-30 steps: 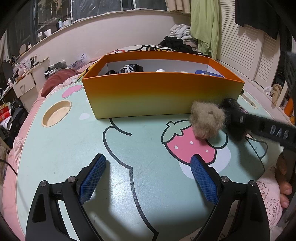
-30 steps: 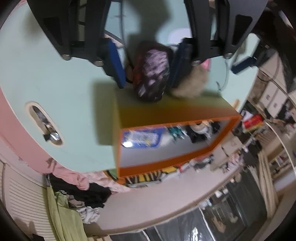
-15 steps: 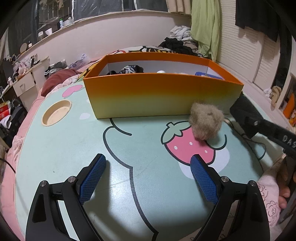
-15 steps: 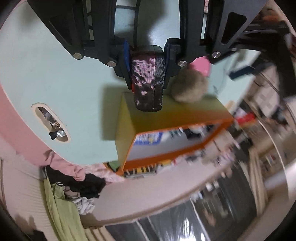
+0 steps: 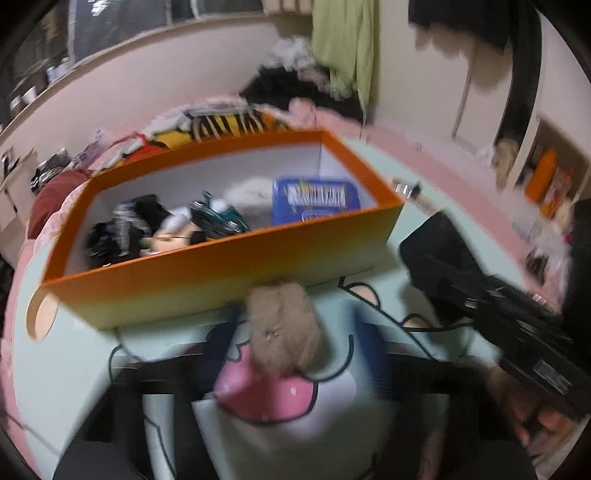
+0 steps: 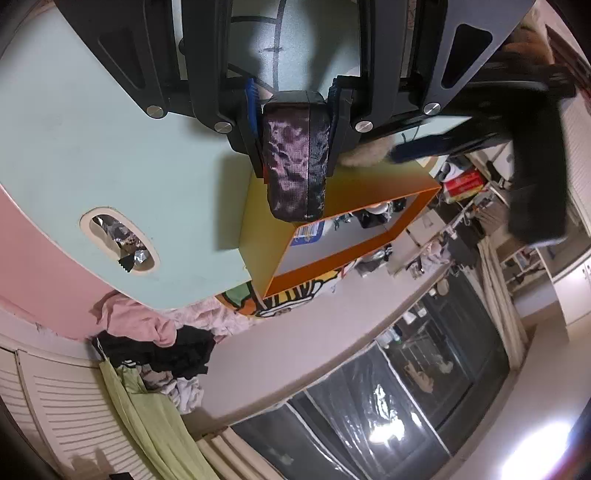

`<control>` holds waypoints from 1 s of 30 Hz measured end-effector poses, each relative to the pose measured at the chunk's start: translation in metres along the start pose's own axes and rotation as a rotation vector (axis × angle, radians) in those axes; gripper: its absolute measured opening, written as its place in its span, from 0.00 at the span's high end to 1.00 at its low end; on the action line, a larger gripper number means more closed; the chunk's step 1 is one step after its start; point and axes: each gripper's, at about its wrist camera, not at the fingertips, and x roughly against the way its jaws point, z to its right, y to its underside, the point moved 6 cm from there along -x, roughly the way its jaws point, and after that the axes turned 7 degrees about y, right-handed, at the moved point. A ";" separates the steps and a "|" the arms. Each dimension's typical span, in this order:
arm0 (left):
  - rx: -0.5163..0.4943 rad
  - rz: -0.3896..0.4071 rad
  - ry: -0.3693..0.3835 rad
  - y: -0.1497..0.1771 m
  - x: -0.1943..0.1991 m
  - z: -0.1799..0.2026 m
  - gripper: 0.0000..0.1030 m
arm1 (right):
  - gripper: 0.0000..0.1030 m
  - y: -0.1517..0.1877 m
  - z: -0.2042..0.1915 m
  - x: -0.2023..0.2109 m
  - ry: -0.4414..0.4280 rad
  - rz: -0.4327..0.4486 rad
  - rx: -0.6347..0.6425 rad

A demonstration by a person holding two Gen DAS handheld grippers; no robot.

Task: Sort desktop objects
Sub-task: 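Grasp the beige fur pompom with the left gripper while the right lifts the red box, then drop the pompom into the box with the left gripper while the right drops the red box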

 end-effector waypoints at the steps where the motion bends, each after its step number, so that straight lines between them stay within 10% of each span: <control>1: 0.022 -0.013 0.011 0.000 -0.006 -0.003 0.76 | 0.74 0.000 -0.001 0.000 0.000 0.001 0.002; 5: 0.112 0.120 0.100 0.010 0.028 -0.019 0.77 | 0.74 0.000 -0.005 0.004 -0.011 0.009 0.022; 13: 0.157 0.300 0.038 -0.013 0.097 -0.061 0.77 | 0.74 -0.032 -0.058 -0.002 -0.057 -0.001 0.142; 20: 0.212 0.316 -0.075 -0.068 0.083 -0.099 0.71 | 0.73 -0.094 -0.090 -0.057 0.065 0.030 0.227; 23: 0.285 0.207 -0.103 -0.059 0.042 -0.122 0.30 | 0.36 -0.076 -0.075 -0.099 0.202 -0.082 0.270; 30: 0.192 0.232 -0.157 -0.044 0.026 -0.120 0.28 | 0.26 -0.057 -0.062 -0.103 0.280 -0.026 0.383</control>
